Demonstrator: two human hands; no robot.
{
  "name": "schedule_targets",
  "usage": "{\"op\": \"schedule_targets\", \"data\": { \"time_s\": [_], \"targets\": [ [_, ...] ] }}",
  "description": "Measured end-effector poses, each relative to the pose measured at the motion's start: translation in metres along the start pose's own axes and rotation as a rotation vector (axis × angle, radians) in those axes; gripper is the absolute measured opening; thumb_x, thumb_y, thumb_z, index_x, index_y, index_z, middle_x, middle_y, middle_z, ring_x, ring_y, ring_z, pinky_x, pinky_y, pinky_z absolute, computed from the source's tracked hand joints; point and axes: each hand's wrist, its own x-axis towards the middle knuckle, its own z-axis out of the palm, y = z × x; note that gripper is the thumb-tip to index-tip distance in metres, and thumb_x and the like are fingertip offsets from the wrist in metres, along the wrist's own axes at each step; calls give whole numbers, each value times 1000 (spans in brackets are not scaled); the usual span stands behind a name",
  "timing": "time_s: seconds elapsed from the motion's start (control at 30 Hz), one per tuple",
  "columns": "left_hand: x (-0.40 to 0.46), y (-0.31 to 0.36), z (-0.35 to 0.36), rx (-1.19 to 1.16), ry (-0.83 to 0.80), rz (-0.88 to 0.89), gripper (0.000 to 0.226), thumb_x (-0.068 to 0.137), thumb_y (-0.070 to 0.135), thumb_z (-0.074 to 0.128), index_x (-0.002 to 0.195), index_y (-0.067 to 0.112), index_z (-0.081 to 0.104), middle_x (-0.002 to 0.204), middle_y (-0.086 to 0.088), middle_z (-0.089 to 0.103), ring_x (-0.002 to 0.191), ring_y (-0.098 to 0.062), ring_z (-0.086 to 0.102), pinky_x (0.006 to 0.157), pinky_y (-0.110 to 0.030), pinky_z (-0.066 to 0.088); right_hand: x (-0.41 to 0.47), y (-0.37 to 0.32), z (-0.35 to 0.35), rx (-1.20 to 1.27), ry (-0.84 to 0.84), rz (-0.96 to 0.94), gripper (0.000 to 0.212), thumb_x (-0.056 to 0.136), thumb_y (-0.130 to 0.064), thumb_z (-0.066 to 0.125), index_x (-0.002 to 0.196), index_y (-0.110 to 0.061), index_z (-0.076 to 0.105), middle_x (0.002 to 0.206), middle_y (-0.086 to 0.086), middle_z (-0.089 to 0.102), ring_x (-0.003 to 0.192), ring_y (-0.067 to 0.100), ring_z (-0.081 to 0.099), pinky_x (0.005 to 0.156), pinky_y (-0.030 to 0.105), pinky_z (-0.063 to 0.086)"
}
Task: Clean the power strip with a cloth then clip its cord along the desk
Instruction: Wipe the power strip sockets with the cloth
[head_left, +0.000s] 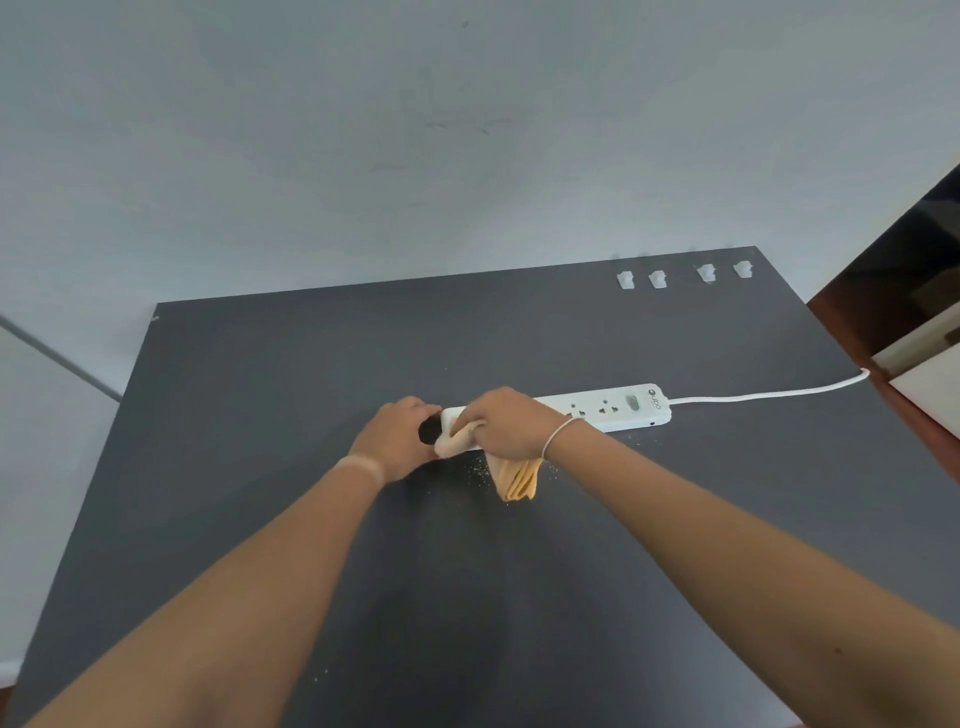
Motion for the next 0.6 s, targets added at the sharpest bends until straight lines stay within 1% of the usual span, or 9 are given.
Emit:
{"op": "schedule_targets", "data": {
  "time_s": [0.1, 0.13, 0.2, 0.27, 0.3, 0.4, 0.47, 0.53, 0.6],
  "targets": [
    [-2, -6, 0, 18, -5, -23, 58, 84, 25, 65, 138, 19, 43, 135, -4, 47, 124, -27, 42, 104, -36, 38, 8, 0, -2, -14, 184, 25, 37, 86, -2, 39, 114, -8, 61, 118, 14, 63, 105, 30, 58, 89, 40, 50],
    [-3, -8, 0, 29, -2, -31, 59, 85, 24, 63, 139, 17, 41, 138, -3, 45, 126, -27, 41, 106, -36, 37, 10, 0, 0, -38, 185, 45, 36, 84, 0, 40, 114, -5, 60, 118, 17, 63, 105, 32, 59, 90, 43, 50],
    [-4, -13, -3, 42, 9, -40, 58, 87, 21, 61, 141, 16, 39, 142, -3, 43, 129, -27, 39, 109, -35, 35, 10, -2, 3, -48, 80, 28, 37, 82, -1, 39, 112, -6, 62, 117, 17, 63, 108, 33, 58, 92, 43, 50],
    [-4, -15, -5, 51, 19, -44, 55, 89, 20, 58, 141, 15, 39, 144, -3, 42, 130, -27, 39, 110, -35, 34, 5, -3, 4, 47, -2, -6, 40, 86, -6, 38, 114, -14, 65, 120, 12, 63, 109, 29, 56, 92, 38, 47],
    [-3, -15, -7, 54, 23, -41, 54, 90, 19, 56, 141, 15, 39, 144, -3, 42, 130, -27, 39, 110, -36, 34, 2, -1, 1, 88, 23, -5, 41, 87, -6, 37, 116, -16, 64, 122, 10, 63, 111, 28, 55, 92, 37, 46],
    [-1, -8, -9, 36, 44, -24, 49, 92, 20, 52, 140, 15, 41, 144, -4, 43, 130, -28, 40, 110, -36, 34, -3, 18, -14, 97, 271, 128, 43, 87, -1, 36, 118, -14, 62, 120, 12, 64, 108, 29, 58, 88, 36, 49],
    [2, 1, -8, 11, 57, -4, 47, 94, 22, 49, 140, 16, 42, 145, -4, 43, 131, -27, 39, 110, -35, 33, -12, 33, -18, 51, 333, 236, 40, 82, 6, 36, 106, -7, 64, 111, 17, 66, 105, 33, 61, 81, 38, 50],
    [5, 13, -6, -15, 60, 24, 46, 94, 25, 46, 140, 17, 42, 145, -3, 42, 133, -25, 38, 110, -35, 33, -23, 43, -16, 21, 253, 253, 33, 82, 8, 34, 94, -5, 63, 106, 19, 64, 106, 35, 60, 79, 38, 49],
    [8, 26, -3, -28, 38, 60, 48, 94, 28, 47, 140, 18, 42, 146, -1, 41, 134, -23, 37, 111, -34, 32, -30, 53, -10, 109, 170, 198, 41, 87, 2, 34, 112, -12, 64, 121, 13, 61, 113, 29, 55, 87, 32, 44]
  ]
}}
